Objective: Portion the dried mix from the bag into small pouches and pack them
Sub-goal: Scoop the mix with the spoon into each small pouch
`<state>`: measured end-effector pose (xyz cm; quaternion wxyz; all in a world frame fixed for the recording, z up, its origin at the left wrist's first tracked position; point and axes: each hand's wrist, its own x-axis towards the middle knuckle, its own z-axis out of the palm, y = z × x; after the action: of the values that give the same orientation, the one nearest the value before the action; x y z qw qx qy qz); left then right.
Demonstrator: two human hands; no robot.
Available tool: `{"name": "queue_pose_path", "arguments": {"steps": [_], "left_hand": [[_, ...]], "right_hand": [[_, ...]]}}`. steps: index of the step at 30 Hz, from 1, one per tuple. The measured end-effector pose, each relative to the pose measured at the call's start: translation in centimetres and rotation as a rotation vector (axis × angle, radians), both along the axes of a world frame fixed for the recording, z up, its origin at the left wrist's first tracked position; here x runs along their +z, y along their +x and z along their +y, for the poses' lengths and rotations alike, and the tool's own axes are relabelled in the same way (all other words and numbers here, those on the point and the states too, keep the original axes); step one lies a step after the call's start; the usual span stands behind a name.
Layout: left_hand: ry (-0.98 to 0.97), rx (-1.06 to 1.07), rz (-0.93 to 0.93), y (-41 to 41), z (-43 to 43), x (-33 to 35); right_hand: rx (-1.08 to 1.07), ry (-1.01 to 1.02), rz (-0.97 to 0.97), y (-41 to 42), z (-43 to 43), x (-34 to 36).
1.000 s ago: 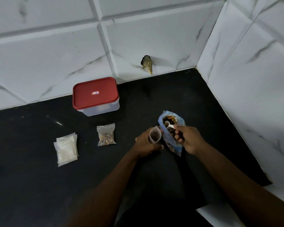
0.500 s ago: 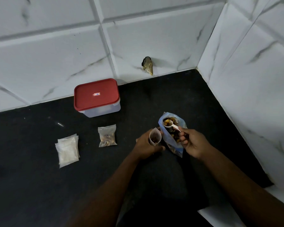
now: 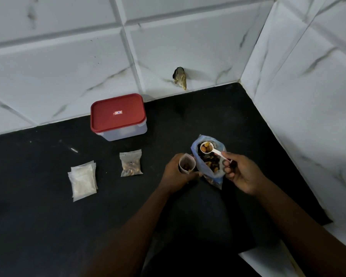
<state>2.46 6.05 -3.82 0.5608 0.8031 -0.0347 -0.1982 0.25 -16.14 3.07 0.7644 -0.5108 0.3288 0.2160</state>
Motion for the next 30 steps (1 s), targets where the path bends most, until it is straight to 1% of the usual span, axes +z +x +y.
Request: {"name": "queue_pose_path", "arguments": {"steps": [3, 7, 9, 10, 12, 14, 16, 19, 21, 22, 24, 26, 28, 30], "left_hand": [[-0.001, -0.003, -0.019, -0.1, 0.0, 0.0], [-0.005, 0.009, -0.048, -0.3, -0.1, -0.2], [-0.015, 0.003, -0.075, -0.5, -0.2, -0.2], [-0.02, 0.006, -0.087, -0.6, -0.2, 0.0], [-0.032, 0.022, -0.115, -0.9, -0.3, 0.4], [-0.041, 0.03, -0.15, -1.1, -0.3, 0.5], [-0.023, 0.03, -0.139, -1.1, -0.4, 0.4], [-0.011, 0.045, -0.113, -1.1, -0.4, 0.0], [-0.016, 0.046, -0.098, -1.2, -0.4, 0.1], [-0.021, 0.039, -0.091, -1.2, -0.3, 0.2], [-0.02, 0.022, -0.077, -1.2, -0.2, 0.4], [-0.014, 0.005, -0.071, -1.2, -0.2, 0.5], [-0.011, -0.004, -0.075, -1.3, -0.2, 0.6], [-0.003, 0.0, -0.078, -1.2, -0.1, 0.5]], "right_hand": [[0.142, -0.093, -0.095, -0.7, 0.5, 1.3], [0.358, -0.341, -0.245, -1.8, 1.7, 2.6], [0.483, -0.531, -0.3, -2.1, 2.4, 2.5], [0.562, -0.666, -0.345, -2.3, 2.6, 2.2], [0.694, -0.941, -0.495, -2.7, 2.9, 1.3], [0.713, -1.119, -0.679, -3.2, 3.0, 0.4], [0.671, -1.203, -0.769, -3.7, 3.0, -0.2], [0.577, -1.211, -0.803, -4.1, 3.3, -0.2], [0.502, -1.152, -0.798, -4.3, 3.5, 0.0], [0.463, -1.066, -0.756, -4.4, 3.4, 0.2], [0.394, -0.823, -0.594, -4.3, 3.4, 0.9], [0.302, -0.645, -0.453, -4.1, 3.1, 1.0], [0.216, -0.56, -0.369, -3.9, 2.6, 0.8], [0.148, -0.519, -0.31, -3.5, 1.9, 0.4]]}}
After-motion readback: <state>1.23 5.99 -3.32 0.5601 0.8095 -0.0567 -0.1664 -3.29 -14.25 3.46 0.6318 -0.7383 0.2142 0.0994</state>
